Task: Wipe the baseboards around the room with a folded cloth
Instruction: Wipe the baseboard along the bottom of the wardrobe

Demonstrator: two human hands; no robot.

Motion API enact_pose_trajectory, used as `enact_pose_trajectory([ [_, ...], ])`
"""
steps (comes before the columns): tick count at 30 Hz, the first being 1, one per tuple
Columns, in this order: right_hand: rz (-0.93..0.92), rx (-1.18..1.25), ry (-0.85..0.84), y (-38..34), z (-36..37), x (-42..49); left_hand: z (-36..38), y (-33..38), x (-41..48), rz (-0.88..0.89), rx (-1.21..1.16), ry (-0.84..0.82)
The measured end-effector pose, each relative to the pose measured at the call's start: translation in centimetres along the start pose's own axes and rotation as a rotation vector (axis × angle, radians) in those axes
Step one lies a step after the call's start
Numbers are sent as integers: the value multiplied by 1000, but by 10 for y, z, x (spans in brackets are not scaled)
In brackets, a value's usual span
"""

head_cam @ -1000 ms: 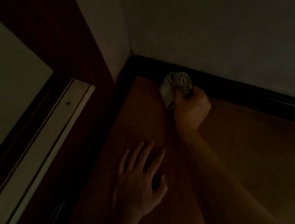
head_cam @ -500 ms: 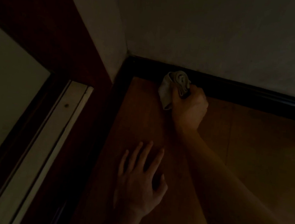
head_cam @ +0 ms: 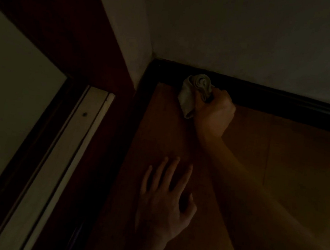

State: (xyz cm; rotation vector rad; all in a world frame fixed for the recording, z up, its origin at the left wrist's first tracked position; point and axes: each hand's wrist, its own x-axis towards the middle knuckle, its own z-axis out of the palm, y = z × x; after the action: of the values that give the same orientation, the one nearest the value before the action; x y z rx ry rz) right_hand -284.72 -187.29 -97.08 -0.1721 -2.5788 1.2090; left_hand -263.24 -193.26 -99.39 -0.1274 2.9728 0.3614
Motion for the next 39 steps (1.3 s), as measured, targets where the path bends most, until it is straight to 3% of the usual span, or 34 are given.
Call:
enact_pose_trajectory([
  [6, 38, -34, 48, 7, -11, 0, 1, 0, 1, -11, -13, -9],
  [11, -13, -66, -70, 2, -8, 4, 3, 0, 1, -14, -9, -7],
  [18, 149, -174, 164, 42, -52, 7, 2, 2, 0, -25, 1, -9],
  [24, 74, -104, -12, 23, -44, 11, 0, 1, 0, -28, 3, -6],
  [30, 104, -114, -19, 36, -53, 12, 6, 0, 1, -19, 23, 60],
  [34, 96, -56, -132, 19, -30, 14, 8, 0, 1, -25, 40, 76],
  [39, 103, -101, -181, 32, -40, 21, 0, 4, 1, -51, 66, 8],
])
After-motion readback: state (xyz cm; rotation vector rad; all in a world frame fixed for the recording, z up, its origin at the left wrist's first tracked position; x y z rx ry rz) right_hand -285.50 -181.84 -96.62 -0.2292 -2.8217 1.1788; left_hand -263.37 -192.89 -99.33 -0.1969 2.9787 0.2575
